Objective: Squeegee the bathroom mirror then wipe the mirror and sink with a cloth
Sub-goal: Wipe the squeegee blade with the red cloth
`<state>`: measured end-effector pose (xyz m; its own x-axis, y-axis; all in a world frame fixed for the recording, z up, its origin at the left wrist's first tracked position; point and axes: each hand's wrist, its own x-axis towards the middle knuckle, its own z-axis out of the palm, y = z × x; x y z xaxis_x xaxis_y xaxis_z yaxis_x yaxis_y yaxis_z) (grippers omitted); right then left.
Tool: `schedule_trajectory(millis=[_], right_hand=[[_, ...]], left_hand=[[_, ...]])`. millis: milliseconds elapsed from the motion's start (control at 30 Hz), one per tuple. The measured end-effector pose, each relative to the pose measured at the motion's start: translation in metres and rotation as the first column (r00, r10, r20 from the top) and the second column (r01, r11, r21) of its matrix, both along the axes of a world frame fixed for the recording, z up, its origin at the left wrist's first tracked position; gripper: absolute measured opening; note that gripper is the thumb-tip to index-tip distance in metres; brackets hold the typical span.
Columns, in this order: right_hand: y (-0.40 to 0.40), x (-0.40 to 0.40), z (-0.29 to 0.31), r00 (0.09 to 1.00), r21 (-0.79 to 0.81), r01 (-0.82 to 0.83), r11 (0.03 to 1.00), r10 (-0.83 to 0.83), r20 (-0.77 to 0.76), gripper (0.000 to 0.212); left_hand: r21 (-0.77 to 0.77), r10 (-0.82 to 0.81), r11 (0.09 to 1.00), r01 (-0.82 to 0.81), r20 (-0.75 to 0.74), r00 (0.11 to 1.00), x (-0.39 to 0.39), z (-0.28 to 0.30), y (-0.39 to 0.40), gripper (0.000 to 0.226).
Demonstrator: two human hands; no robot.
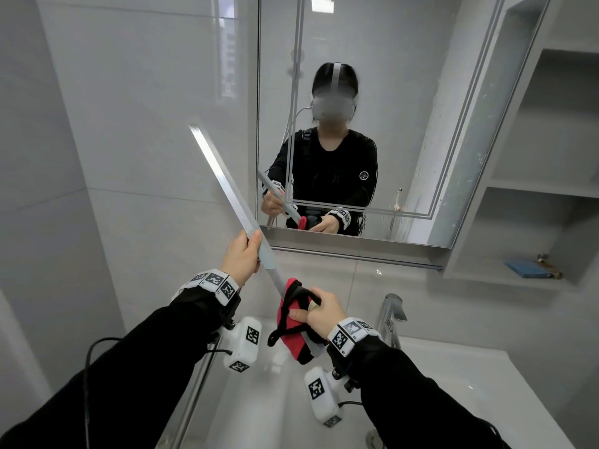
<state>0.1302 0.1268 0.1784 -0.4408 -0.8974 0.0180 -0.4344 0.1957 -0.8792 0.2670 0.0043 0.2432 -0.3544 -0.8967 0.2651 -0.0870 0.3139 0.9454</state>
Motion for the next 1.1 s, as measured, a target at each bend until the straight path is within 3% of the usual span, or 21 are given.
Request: schedule_trajectory(millis=[367, 600, 767, 900, 1000, 1100], right_hand=[[0.027, -0.018, -0.022, 0.994, -0.005, 0.006, 1.0, -0.005, 0.112, 0.035], [0.025, -0.015, -0.026, 0.993, -0.029, 0.049, 0.998, -0.045, 0.112, 0.019], [0.03, -0.019, -0.029, 0.972, -0.036, 0.051, 0.998, -0.041, 0.23, 0.023], [0.038, -0.032, -0.03, 0.882, -0.013, 0.06, 0.998, -0.047, 0.469, 0.009], [0.046, -0.048, -0.03, 0.734, -0.013, 0.133, 0.991, -0.09, 0.673, 0.001], [0.056, -0.07, -0.03, 0.601, -0.009, 0.247, 0.969, -0.146, 0.786, 0.007]], left_hand=[[0.064, 0.171, 0.984, -0.164, -0.123, 0.978, 0.034, 0.014, -0.021, 0.028], [0.04, 0.171, 0.985, -0.167, -0.106, 0.98, 0.034, 0.018, -0.024, 0.029], [0.033, 0.147, 0.989, -0.144, -0.084, 0.986, 0.028, 0.02, -0.021, 0.03], [-0.015, 0.147, 0.989, -0.148, -0.065, 0.987, 0.017, 0.027, -0.011, 0.031], [-0.028, 0.075, 0.997, -0.078, -0.093, 0.993, 0.0, 0.035, -0.002, 0.028], [-0.035, -0.006, 0.999, 0.001, -0.147, 0.989, -0.023, 0.04, 0.008, 0.024]])
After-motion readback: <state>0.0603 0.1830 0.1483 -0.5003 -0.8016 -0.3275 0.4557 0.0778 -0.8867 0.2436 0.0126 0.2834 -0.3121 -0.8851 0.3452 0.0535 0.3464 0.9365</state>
